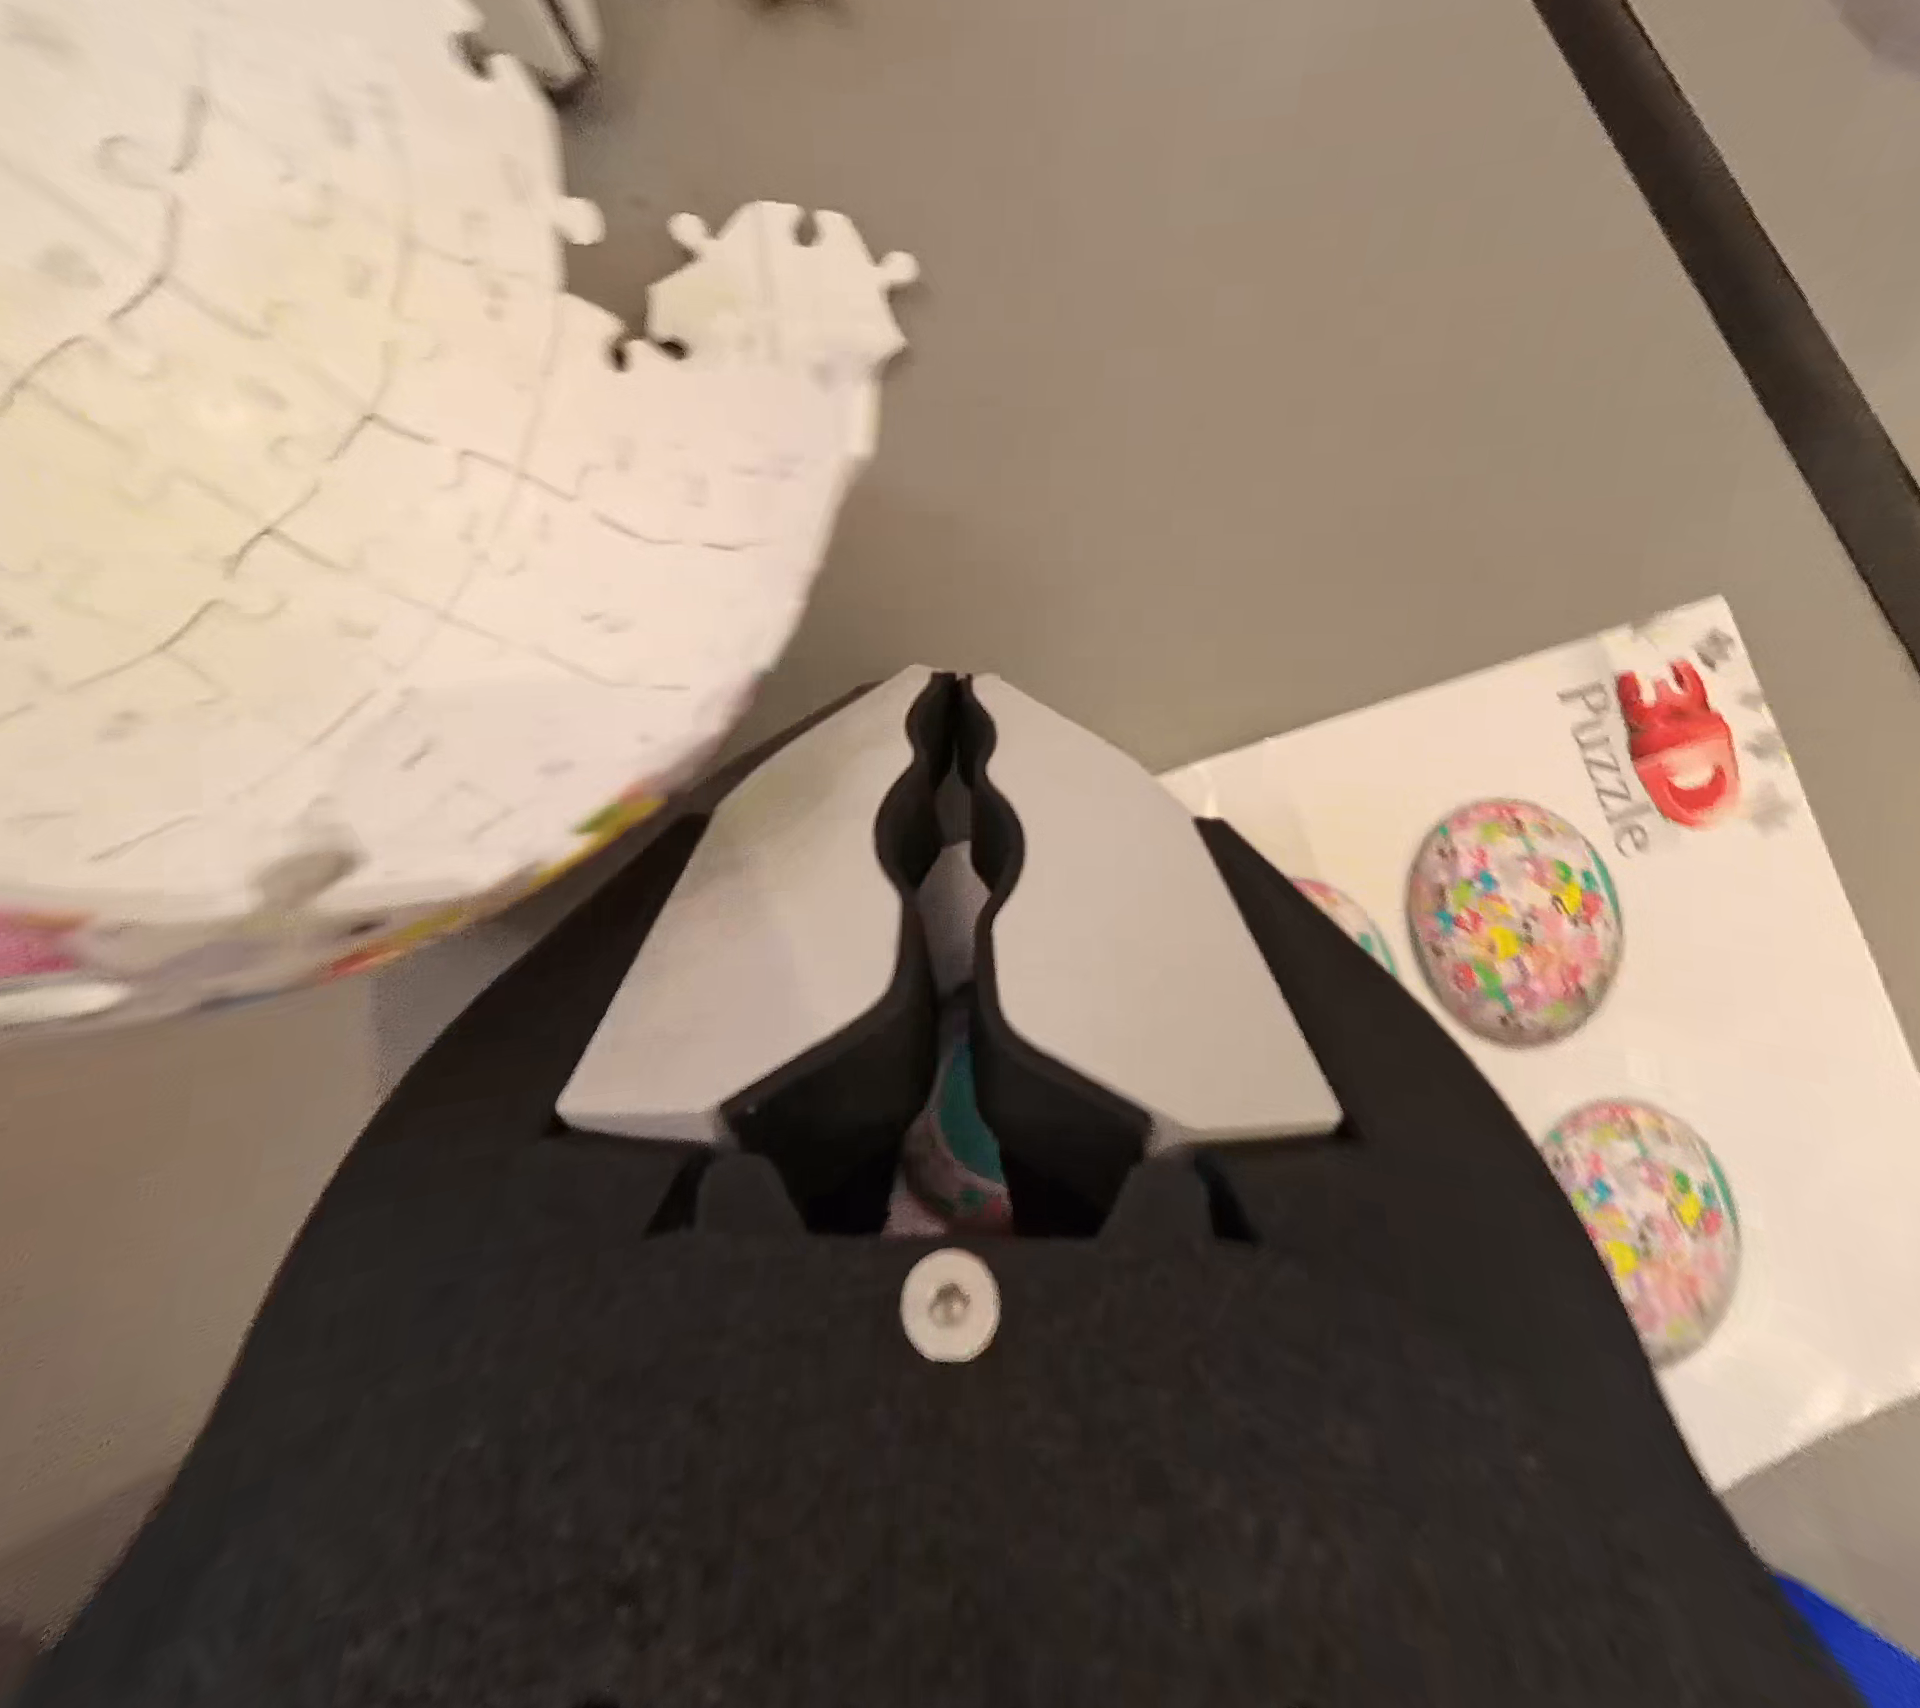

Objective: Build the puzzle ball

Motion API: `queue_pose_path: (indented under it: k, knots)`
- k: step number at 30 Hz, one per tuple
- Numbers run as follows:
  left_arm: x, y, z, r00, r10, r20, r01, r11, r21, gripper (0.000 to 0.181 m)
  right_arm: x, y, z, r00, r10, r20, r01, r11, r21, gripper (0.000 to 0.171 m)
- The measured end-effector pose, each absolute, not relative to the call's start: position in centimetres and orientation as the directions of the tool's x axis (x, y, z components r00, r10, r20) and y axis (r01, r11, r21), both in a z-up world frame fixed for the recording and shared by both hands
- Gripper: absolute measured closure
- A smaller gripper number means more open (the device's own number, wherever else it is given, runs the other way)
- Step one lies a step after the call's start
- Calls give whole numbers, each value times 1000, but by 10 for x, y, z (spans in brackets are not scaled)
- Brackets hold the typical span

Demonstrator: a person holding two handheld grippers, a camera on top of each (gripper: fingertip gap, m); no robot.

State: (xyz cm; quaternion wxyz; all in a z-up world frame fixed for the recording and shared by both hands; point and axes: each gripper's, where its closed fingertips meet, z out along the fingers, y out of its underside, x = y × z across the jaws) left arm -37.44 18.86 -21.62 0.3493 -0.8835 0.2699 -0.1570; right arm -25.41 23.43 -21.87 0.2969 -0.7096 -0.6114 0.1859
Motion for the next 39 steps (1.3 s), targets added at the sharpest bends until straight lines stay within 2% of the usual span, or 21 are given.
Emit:
queue_pose_path:
  k: [5, 18, 23, 25, 27, 28, 30, 31, 34, 37, 39]
  knots:
    - [-381, 190, -216, 814, -574, 85, -361, -616, -700, 181, -261, 205, -220, 55, 993, 105, 763, 26, -646, 171]
    - [-421, 190, -217, 856, -511, 82, -327, -656, -681, 181, -287, 143, -221, -87, 987, 132, 796, 149, -586, 171]
    - [-432, 188, -214, 866, -485, 119, -280, -669, -688, 181, -297, 138, -221, -91, 988, 127, 793, 148, -591, 171]
    - [-436, 187, -212, 869, -478, 125, -267, -668, -695, 181, -286, 155, -216, -52, 988, 147, 816, 127, -564, 171]
    - [-439, 186, -210, 871, -475, 125, -261, -663, -702, 181, -280, 183, -198, 27, 982, 189, 798, 93, -596, 171]
    - [-440, 186, -208, 871, -475, 126, -258, -659, -706, 181, -281, 200, -187, 74, 976, 207, 778, 73, -624, 169]
    - [-439, 187, -205, 864, -485, 134, -251, -646, -721, 181, -289, 226, -175, 125, 973, 192, 761, 30, -648, 139]
    - [-438, 187, -204, 858, -494, 138, -249, -636, -730, 181, -295, 234, -176, 128, 979, 160, 764, 5, -645, 133]
    - [-431, 187, -199, 837, -527, 146, -250, -607, -755, 171, -319, 240, -191, 59, 997, 47, 794, -18, -608, 127]
    - [-431, 189, -195, 840, -529, 124, -254, -585, -770, 164, -334, 226, -204, -65, 997, -42, 825, 30, -565, 131]
    - [-432, 190, -194, 841, -527, 121, -253, -582, -773, 164, -335, 226, -210, -94, 995, -37, 837, 59, -544, 135]
